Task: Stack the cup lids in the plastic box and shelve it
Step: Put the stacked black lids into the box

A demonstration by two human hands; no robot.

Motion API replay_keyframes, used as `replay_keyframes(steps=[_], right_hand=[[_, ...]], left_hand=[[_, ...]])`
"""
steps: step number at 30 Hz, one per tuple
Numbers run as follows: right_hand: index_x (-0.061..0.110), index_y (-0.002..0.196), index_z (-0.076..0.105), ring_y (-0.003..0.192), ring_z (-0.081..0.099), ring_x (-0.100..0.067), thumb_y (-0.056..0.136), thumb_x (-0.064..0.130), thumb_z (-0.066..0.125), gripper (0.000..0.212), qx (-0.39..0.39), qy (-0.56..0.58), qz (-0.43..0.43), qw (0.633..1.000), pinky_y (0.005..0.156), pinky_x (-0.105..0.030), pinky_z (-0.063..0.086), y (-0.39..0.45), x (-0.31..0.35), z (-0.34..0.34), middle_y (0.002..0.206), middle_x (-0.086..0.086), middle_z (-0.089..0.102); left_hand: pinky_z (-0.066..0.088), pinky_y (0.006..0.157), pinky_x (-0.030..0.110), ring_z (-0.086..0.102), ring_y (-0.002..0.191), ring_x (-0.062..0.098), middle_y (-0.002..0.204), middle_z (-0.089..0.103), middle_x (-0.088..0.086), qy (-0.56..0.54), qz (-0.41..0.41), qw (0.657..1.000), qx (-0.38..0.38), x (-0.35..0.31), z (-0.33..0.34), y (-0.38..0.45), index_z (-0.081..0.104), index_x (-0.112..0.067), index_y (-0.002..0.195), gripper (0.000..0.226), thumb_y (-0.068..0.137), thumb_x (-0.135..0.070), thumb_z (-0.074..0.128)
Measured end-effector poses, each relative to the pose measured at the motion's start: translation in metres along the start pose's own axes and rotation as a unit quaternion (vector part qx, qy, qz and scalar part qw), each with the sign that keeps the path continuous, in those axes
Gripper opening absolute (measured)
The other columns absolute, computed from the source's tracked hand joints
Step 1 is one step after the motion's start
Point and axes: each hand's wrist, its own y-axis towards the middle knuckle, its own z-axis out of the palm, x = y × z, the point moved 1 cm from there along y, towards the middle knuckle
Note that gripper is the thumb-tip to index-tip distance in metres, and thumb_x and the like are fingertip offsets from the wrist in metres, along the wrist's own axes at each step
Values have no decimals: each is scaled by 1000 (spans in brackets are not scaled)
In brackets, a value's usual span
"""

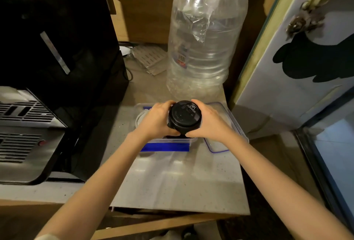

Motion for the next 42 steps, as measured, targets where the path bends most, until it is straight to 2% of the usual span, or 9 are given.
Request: replay_keyframes(steps=[6, 10, 13, 20, 23, 29, 33, 38, 42], right_hand=[[28, 125, 39, 111, 52, -23, 42, 46, 78, 94, 15, -53, 20, 998, 90, -44, 50, 32, -5, 13, 119, 1, 58], [13, 141, 23, 123, 36, -30, 55, 42, 78, 107, 25, -134, 3, 991, 101, -40, 36, 35, -7, 17, 134, -9, 47], [12, 139, 26, 123, 31, -28, 56, 44, 77, 103, 22, -179, -20, 983, 103, -38, 29, 33, -6, 18, 130, -8, 49], [13, 126, 44, 118, 39, -27, 50, 49, 74, 89, 29, -248, -50, 967, 116, -40, 12, 41, -10, 22, 114, -6, 58], [9, 131, 38, 123, 38, -28, 54, 47, 74, 93, 44, -275, -56, 959, 117, -41, 3, 40, -10, 25, 119, -10, 56], [9, 142, 21, 129, 34, -32, 61, 57, 68, 105, 56, -345, -79, 934, 118, -45, 0, 39, -6, 29, 129, -16, 51], [7, 138, 30, 131, 32, -34, 67, 58, 62, 93, 44, -364, -91, 926, 117, -45, -3, 36, -7, 33, 130, -19, 52], [13, 129, 40, 133, 25, -33, 65, 53, 67, 80, 97, -332, -82, 935, 116, -48, -4, 41, -10, 33, 127, -13, 52], [12, 143, 19, 140, 6, -38, 73, 39, 68, 90, 163, -337, -65, 925, 116, -48, -6, 44, -8, 34, 146, -15, 33]], left_hand=[[48, 91, 42, 56, 108, 28, 118, 62, 10, 18, -33, 998, 53, 22, 3, 29, 47, -11, 122, 83, 50, -23, 86], [49, 89, 41, 59, 104, 26, 115, 64, 8, 44, -26, 997, 64, 35, 12, 36, 47, -14, 120, 85, 47, -29, 87], [41, 97, 39, 59, 103, 24, 114, 65, 5, 73, -22, 995, 71, 42, 20, 36, 48, -16, 117, 81, 48, -37, 85], [24, 112, 46, 58, 108, 25, 116, 65, 5, 132, -16, 987, 90, 49, 28, 39, 45, -13, 116, 83, 49, -45, 83], [17, 114, 46, 59, 110, 25, 117, 65, 5, 143, -10, 984, 104, 50, 32, 35, 42, -12, 119, 83, 53, -45, 81], [14, 115, 49, 56, 114, 23, 122, 62, 4, 156, 5, 982, 106, 49, 32, 34, 38, -16, 125, 85, 57, -43, 79], [13, 116, 52, 54, 117, 23, 126, 60, 2, 178, 22, 977, 118, 50, 35, 32, 32, -19, 134, 89, 61, -47, 75], [17, 114, 52, 60, 106, 22, 110, 67, 2, 190, 21, 976, 106, 50, 39, 29, 46, -18, 116, 64, 67, -53, 67], [22, 113, 50, 60, 107, 22, 110, 68, 3, 210, 13, 972, 102, 47, 45, 27, 46, -15, 116, 66, 69, -57, 64]])
